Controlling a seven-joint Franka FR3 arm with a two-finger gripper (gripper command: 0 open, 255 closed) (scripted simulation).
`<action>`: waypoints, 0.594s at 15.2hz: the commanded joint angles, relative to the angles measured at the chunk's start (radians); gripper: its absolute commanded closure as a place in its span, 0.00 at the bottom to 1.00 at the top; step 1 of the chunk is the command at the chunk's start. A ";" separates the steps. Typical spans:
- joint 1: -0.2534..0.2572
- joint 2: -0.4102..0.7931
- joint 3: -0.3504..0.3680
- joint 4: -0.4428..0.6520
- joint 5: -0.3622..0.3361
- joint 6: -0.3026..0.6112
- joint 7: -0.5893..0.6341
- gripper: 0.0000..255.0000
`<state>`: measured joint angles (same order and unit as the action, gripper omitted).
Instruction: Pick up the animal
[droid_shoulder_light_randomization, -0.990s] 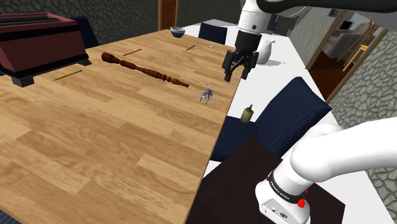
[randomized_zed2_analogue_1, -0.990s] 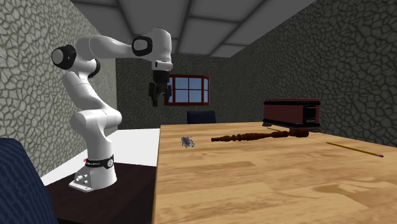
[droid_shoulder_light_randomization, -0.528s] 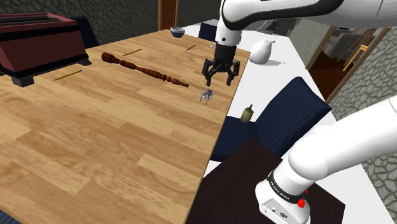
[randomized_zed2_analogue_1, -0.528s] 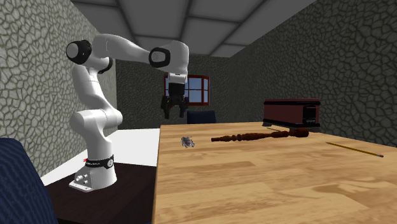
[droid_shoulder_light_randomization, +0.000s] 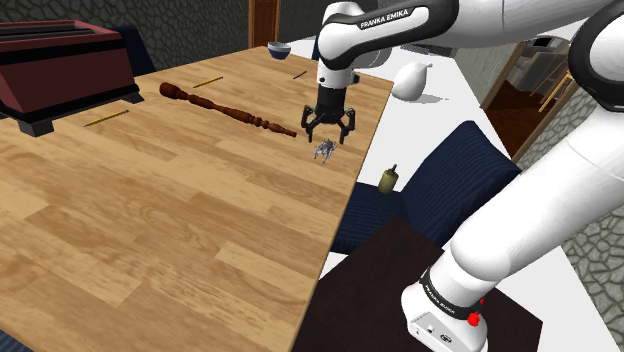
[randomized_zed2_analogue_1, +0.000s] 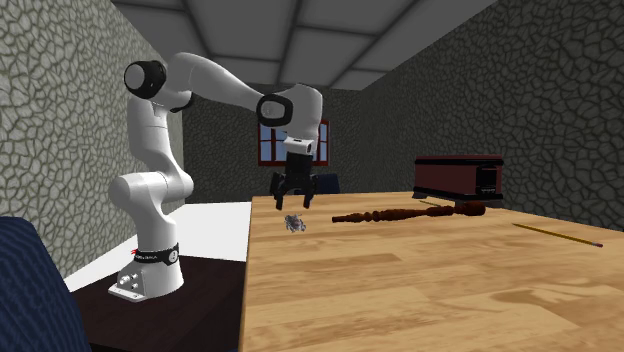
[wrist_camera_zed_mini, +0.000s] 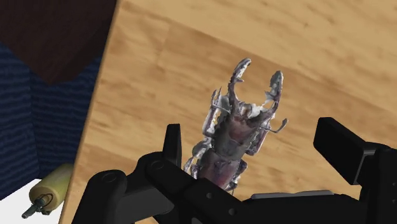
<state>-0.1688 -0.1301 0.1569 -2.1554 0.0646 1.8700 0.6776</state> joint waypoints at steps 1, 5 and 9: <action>-0.002 0.015 0.000 -0.012 -0.002 0.026 0.008 0.00; -0.001 0.034 0.001 -0.047 -0.003 0.080 0.008 0.00; -0.001 0.036 0.002 -0.052 -0.004 0.087 0.008 1.00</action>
<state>-0.1698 -0.0944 0.1585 -2.2063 0.0611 1.9555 0.6857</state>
